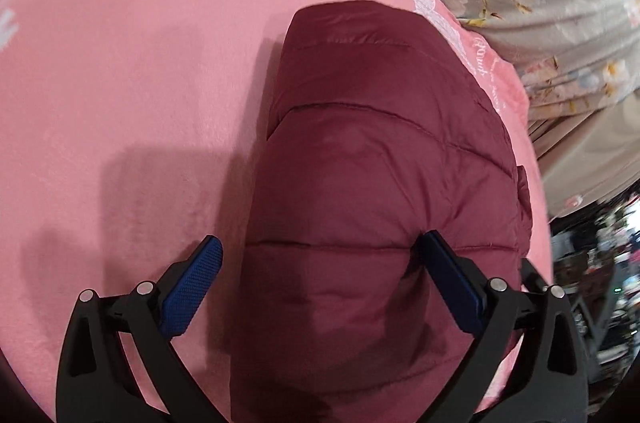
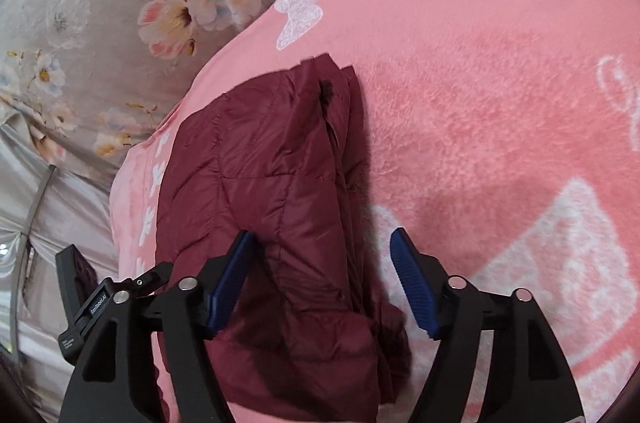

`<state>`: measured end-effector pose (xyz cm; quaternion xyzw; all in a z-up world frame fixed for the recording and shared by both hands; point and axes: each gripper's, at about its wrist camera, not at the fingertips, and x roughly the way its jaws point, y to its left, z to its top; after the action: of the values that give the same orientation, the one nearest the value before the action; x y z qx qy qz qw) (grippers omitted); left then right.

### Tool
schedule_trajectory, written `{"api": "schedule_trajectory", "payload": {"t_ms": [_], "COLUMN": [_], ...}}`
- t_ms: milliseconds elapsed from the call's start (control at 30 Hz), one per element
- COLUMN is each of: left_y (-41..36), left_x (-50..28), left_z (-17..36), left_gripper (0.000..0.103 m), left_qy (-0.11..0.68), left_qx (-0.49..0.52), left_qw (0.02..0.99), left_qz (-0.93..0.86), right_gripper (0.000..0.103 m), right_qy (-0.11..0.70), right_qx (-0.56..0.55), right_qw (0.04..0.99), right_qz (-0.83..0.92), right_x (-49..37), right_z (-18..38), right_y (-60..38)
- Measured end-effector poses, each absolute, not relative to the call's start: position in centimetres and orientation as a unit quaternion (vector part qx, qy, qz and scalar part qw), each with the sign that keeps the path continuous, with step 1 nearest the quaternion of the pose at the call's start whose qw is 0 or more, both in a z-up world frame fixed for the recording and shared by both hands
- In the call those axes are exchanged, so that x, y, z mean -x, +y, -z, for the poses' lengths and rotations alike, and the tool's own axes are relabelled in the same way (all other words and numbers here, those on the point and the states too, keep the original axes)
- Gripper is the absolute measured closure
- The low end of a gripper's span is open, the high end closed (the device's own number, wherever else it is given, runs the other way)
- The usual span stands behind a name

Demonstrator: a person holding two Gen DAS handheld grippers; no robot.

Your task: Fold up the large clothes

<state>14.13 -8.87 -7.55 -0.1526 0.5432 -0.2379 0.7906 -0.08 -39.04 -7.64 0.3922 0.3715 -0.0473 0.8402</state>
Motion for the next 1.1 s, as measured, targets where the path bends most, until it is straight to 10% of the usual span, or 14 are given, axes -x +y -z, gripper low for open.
{"api": "schedule_trajectory", "payload": {"t_ms": [400, 700, 867, 1100], "left_y": [-9.9, -11.8, -12.1, -11.8], "left_x": [-15.2, -13.9, -11.5, -7.0], "left_z": [7.9, 5.5, 1.5, -5.2], "left_gripper": [0.005, 0.027, 0.049, 0.052], "left_qy": [0.520, 0.492, 0.455, 0.391], "left_qx": [0.148, 0.082, 0.036, 0.018], "left_qw": [0.794, 0.823, 0.843, 0.863], "left_qz": [0.278, 0.271, 0.285, 0.320], "right_gripper": [0.021, 0.078, 0.082, 0.082], "right_qy": [0.338, 0.323, 0.312, 0.250], "right_qx": [-0.413, -0.413, -0.361, -0.305], "right_qw": [0.846, 0.851, 0.879, 0.919], "right_qz": [-0.016, -0.041, -0.008, 0.025], "right_x": [-2.9, -3.7, -1.9, 3.5], "right_z": [10.0, 9.5, 6.1, -0.4], "right_y": [-38.7, -37.9, -36.1, -34.0]}}
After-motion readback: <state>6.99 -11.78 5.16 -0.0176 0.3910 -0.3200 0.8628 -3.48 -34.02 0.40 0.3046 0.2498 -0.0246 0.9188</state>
